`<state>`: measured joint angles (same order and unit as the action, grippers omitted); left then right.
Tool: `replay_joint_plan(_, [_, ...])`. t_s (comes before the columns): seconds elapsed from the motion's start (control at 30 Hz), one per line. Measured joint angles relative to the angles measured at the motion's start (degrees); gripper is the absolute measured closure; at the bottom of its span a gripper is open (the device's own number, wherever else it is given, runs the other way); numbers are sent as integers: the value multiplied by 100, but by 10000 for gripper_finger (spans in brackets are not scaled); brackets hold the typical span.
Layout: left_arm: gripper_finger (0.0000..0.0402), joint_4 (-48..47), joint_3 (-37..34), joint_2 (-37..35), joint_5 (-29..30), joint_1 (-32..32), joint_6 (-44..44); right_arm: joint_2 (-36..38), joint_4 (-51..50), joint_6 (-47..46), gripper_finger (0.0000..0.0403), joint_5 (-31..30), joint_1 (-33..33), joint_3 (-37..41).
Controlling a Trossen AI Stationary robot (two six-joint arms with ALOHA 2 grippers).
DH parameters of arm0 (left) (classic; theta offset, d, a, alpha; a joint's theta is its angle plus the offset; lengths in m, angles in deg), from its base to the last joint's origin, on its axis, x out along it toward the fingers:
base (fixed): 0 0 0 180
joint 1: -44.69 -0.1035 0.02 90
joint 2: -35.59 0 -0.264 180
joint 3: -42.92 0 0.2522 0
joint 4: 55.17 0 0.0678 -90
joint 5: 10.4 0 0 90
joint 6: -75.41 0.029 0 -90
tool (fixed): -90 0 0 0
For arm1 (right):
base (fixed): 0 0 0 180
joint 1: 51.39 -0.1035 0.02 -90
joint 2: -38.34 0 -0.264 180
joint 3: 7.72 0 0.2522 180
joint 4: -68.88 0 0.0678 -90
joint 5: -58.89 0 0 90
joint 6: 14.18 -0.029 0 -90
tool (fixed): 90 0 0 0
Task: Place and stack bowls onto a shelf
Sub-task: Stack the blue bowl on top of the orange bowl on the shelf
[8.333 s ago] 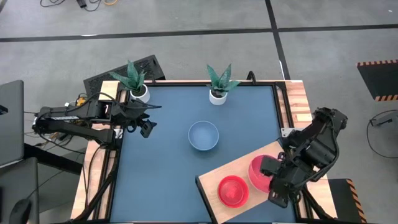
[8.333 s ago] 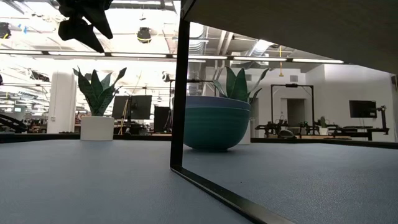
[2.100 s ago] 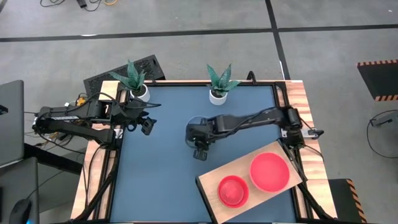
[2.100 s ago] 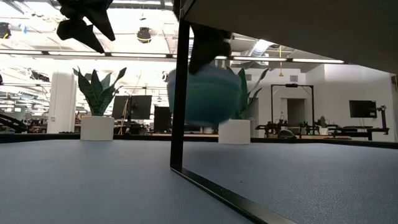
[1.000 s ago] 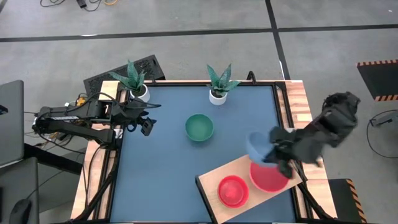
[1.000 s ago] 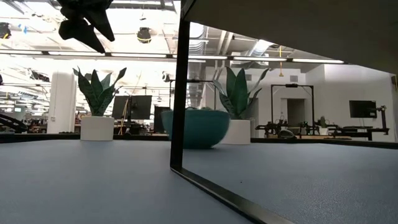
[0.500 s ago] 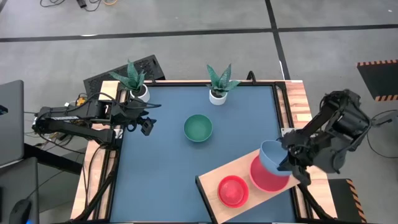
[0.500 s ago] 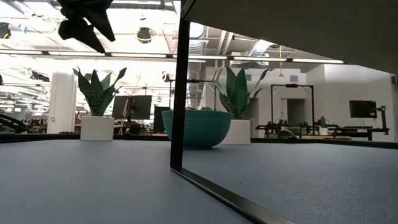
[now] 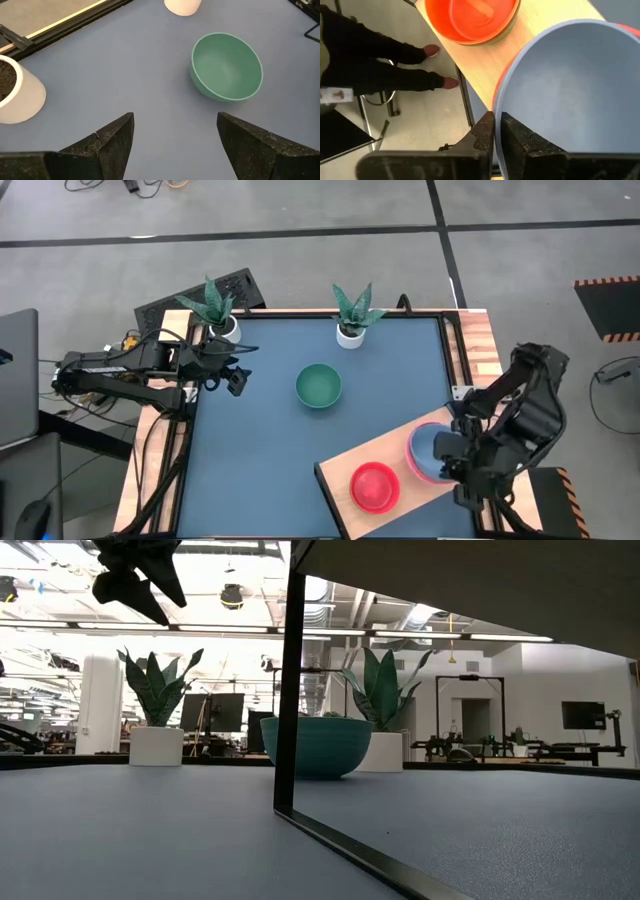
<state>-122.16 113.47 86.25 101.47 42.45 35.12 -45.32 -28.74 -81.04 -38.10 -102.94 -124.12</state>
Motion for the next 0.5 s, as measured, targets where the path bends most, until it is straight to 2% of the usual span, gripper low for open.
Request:
replay_joint_plan(0.2, [132,11,0,11,0,2,-2,-194,30,30,312,32,52,0])
replay_joint_plan(0.5, [132,13,0,114,-36,0,-1,66,380,-186,212,160,289,0])
